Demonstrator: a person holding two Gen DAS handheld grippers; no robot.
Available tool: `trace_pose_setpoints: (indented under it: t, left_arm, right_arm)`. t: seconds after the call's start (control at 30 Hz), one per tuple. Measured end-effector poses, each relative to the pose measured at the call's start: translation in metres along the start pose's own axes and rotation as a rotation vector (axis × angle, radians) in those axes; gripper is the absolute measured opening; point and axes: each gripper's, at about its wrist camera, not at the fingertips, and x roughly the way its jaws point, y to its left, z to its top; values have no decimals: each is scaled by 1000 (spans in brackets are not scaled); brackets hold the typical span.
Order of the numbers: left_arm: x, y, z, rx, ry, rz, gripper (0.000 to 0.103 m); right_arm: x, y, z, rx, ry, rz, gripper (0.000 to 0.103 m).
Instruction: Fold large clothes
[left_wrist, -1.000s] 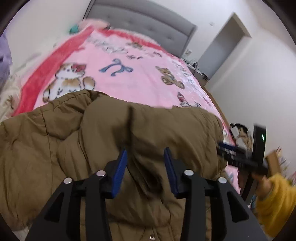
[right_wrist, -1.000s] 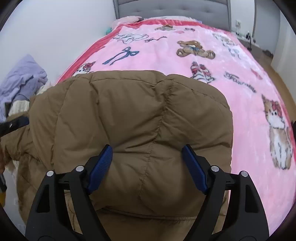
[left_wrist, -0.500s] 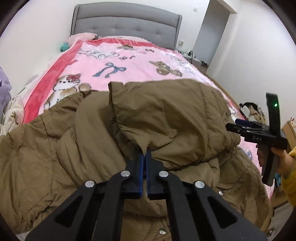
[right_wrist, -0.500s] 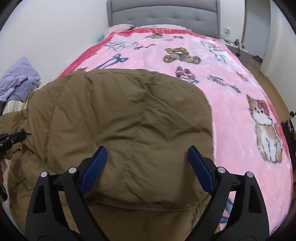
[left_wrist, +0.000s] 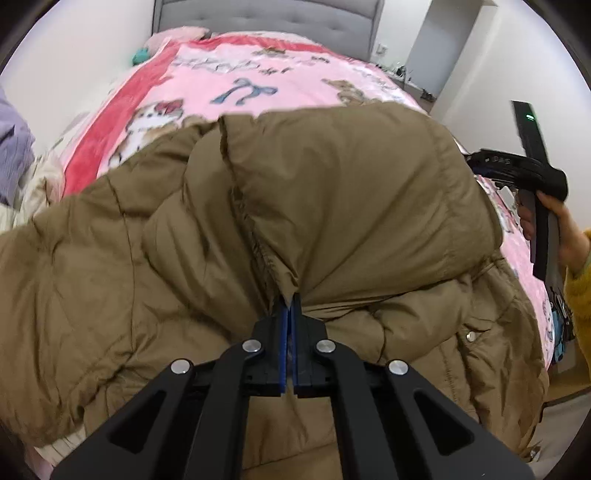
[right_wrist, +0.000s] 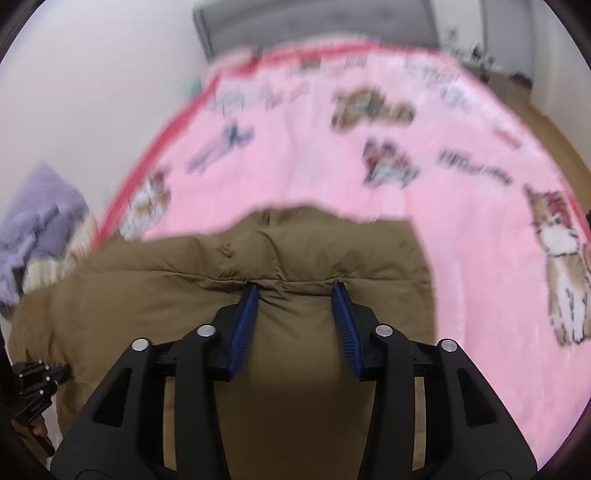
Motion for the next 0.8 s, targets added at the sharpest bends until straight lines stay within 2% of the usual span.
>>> trace_pose_setpoints:
  t: [0.13, 0.23, 0.3, 0.4, 0.43, 0.5, 0.57, 0.63, 0.67, 0.7, 0.8]
  left_arm:
    - [9, -1, -4, -7, 16, 12, 1]
    - [7, -3, -3, -26, 15, 28, 1]
    - [-2, -8, -2, -21, -6, 62, 1]
    - [-32, -20, -3, 19, -83, 101, 4]
    - [-44, -25, -2, 37, -118, 138, 5]
    - [-62, -39, 5, 72, -181, 219, 5]
    - [-80, -50, 14, 76, -266, 259, 5]
    - [-92, -56, 29, 75, -338, 246, 5]
    - [-92, -63, 42, 83, -356, 197, 8]
    - [-86, -67, 52, 97, -339, 175, 12]
    - [-50, -74, 85, 133, -280, 143, 13]
  right_arm:
    - [31, 8, -3, -38, 71, -41, 42]
    - [38, 4, -2, -2, 107, -40, 43]
    - [27, 3, 0, 16, 80, -36, 43]
    - [-10, 5, -6, 17, -69, -4, 45]
    - [-23, 7, -9, 6, -133, 3, 49]
    - [-49, 16, -18, -34, -265, -2, 67]
    - [-61, 27, -22, -81, -307, 31, 67]
    - [-61, 41, -22, -133, -302, 72, 66]
    - [-57, 51, -21, -168, -288, 91, 65]
    - [-53, 56, -19, -188, -277, 88, 62]
    - [-33, 75, -16, -242, -225, 63, 61]
